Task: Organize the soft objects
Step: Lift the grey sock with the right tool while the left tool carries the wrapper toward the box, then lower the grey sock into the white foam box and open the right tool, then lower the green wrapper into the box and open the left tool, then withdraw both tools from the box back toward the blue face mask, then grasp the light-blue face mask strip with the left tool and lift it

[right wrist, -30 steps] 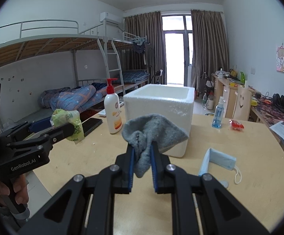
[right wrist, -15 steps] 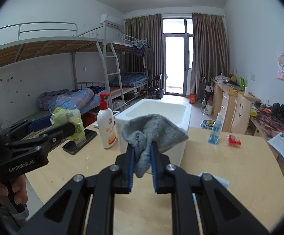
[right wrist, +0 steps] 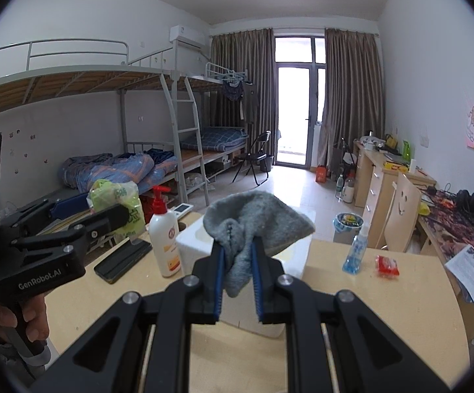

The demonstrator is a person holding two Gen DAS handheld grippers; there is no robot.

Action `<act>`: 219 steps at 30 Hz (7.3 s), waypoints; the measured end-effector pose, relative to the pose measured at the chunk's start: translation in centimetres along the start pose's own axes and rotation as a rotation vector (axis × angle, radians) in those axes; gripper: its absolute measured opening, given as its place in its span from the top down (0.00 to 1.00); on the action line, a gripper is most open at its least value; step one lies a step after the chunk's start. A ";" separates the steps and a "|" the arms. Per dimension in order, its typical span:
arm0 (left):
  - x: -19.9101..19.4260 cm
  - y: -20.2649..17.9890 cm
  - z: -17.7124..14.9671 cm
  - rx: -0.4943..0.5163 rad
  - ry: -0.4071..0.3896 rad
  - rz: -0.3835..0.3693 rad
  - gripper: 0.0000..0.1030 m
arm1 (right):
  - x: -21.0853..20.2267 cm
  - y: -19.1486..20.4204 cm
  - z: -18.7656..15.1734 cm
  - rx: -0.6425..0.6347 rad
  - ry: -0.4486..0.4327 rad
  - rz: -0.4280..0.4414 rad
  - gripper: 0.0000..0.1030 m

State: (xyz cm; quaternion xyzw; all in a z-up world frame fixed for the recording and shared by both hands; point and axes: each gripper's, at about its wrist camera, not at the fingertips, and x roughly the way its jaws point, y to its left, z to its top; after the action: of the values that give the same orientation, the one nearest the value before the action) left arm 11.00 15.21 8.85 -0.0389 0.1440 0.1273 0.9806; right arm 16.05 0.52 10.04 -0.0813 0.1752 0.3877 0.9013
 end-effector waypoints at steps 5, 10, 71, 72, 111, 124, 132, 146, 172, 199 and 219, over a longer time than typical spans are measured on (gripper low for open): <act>1.2 0.4 0.5 0.003 -0.001 -0.006 0.35 | 1.3 -0.3 0.9 -0.016 0.002 0.001 0.82; 2.4 0.6 0.5 0.003 0.006 -0.007 0.35 | 2.9 -0.6 1.5 -0.017 0.009 -0.006 0.82; 9.8 -0.9 2.1 0.022 0.109 -0.028 0.35 | 5.2 -6.7 1.1 0.082 0.059 -0.090 0.10; 10.1 -1.3 2.1 0.029 0.110 -0.034 0.35 | 4.9 -7.1 1.0 0.092 0.056 -0.097 0.10; 12.1 -6.2 2.6 0.073 0.177 -0.078 0.01 | -2.5 -11.9 -3.9 0.228 -0.014 -0.200 0.00; 4.3 -5.7 2.9 0.079 0.104 -0.090 0.01 | -5.9 -8.6 -3.7 0.173 -0.053 -0.200 0.00; -0.4 -5.6 2.2 0.092 0.059 -0.081 0.01 | -9.1 -6.6 -4.2 0.159 -0.093 -0.198 0.00; -5.5 -3.7 -2.8 0.018 -0.007 -0.088 0.01 | -11.8 -4.2 -6.5 0.152 -0.110 -0.177 0.00; -4.1 -3.9 -13.5 -0.074 -0.023 -0.126 0.01 | -12.5 -4.9 -11.5 0.155 -0.096 -0.176 0.00; 1.2 -9.5 -11.4 -0.046 0.050 -0.306 0.01 | -10.3 -7.9 -14.4 0.220 -0.005 -0.201 0.00; 5.5 -14.9 -11.2 0.053 0.215 -0.345 0.01 | -10.3 -11.5 -17.7 0.263 0.023 -0.189 0.00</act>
State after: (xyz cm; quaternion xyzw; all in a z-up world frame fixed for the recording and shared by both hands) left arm 16.89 0.87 -2.91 -0.0507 0.2425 -0.0514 0.9675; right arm 13.40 -19.30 -2.37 0.0169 0.2262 0.2738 0.9347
